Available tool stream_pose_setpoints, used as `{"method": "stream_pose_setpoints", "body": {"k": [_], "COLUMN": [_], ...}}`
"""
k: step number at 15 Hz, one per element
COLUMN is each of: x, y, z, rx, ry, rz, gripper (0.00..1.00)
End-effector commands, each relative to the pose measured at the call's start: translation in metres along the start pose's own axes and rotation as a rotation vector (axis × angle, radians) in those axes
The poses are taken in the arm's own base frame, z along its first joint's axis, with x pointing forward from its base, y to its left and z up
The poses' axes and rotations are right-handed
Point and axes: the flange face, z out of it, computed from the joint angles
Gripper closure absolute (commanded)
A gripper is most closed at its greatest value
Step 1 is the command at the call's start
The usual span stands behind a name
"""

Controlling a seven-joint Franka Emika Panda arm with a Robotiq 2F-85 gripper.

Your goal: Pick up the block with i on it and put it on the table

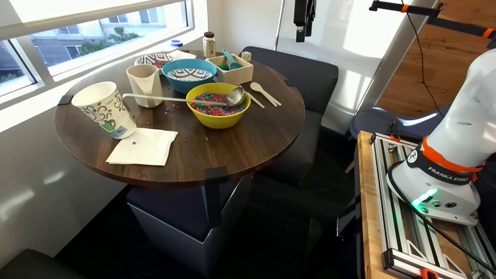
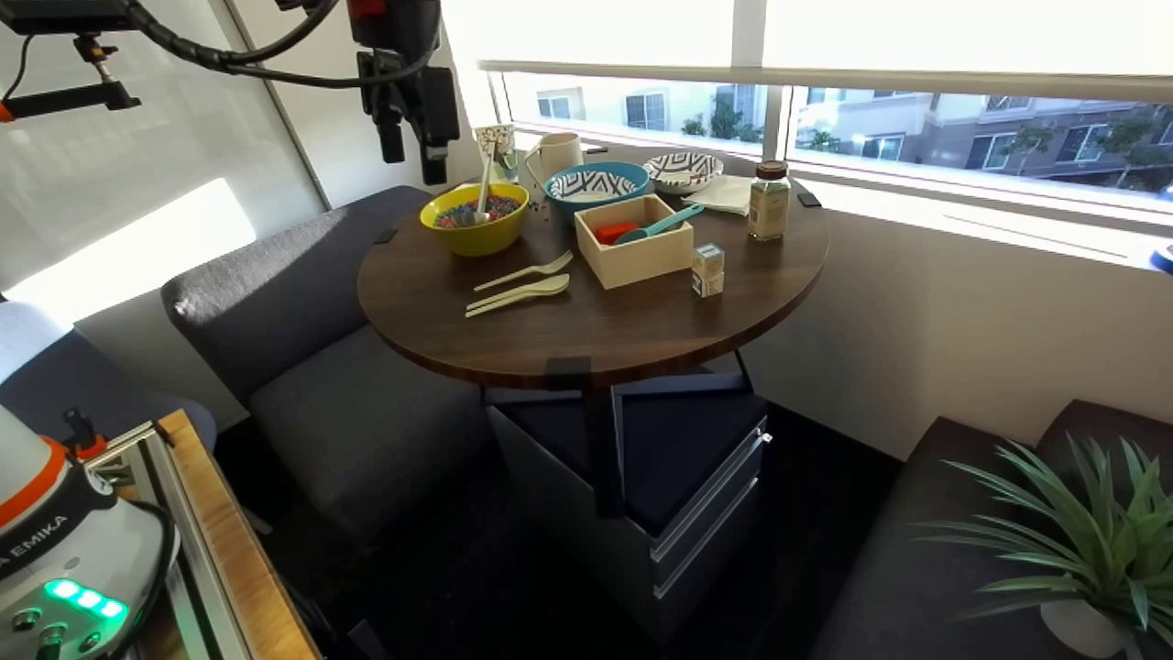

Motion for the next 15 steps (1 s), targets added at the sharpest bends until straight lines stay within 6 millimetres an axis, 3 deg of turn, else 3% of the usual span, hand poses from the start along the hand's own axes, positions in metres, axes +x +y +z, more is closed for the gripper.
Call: {"method": "stream_pose_setpoints", "body": {"k": [1, 5, 9, 15], "x": [0.031, 0.074, 0.112, 0.142], "y": [0.022, 0.060, 0.101, 0.155], "z": [-0.007, -0.015, -0.007, 0.027], "rx": [0.049, 0.001, -0.087, -0.074], "ry": [0.099, 0.243, 0.349, 0.374], "rz": [0.167, 0.334, 0.417, 0.483], "gripper": [0.00, 0.00, 0.00, 0.00]}}
